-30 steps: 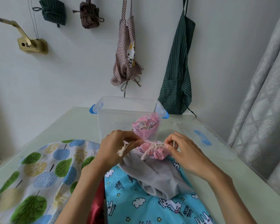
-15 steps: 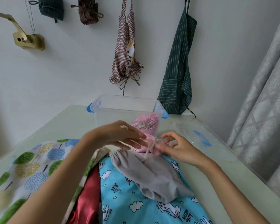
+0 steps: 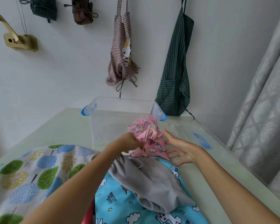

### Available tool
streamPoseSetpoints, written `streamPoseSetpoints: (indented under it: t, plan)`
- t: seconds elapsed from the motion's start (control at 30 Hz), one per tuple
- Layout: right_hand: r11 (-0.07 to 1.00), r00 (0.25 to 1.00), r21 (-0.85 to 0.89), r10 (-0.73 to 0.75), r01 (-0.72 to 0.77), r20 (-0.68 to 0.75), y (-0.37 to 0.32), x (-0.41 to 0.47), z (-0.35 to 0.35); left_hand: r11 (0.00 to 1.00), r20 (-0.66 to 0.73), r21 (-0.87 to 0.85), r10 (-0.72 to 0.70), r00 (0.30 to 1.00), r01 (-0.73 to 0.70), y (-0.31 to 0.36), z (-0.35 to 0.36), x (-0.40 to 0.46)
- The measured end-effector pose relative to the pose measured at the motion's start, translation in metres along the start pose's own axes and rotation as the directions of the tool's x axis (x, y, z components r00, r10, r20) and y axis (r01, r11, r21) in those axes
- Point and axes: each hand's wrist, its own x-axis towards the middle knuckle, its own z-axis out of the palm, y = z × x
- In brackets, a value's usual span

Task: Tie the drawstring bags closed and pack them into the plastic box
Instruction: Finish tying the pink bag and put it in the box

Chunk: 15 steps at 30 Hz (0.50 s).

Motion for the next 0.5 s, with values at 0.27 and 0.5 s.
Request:
streamPoseSetpoints:
  t: [0.27,0.5]
  plan:
    - [0.978,0.972,0.066,-0.19,0.2,-0.138,-0.01,0.006,0.024,1.0,-0.345,-0.001,0.013,0.938,-0.014,0.003,0.008,-0.006]
    - [0.756,0.875,0.492,-0.483,0.432,-0.028,-0.053,-0.041,0.004,0.883,-0.501,-0.355,0.097,0.86,-0.306,0.038,-0.052,-0.04]
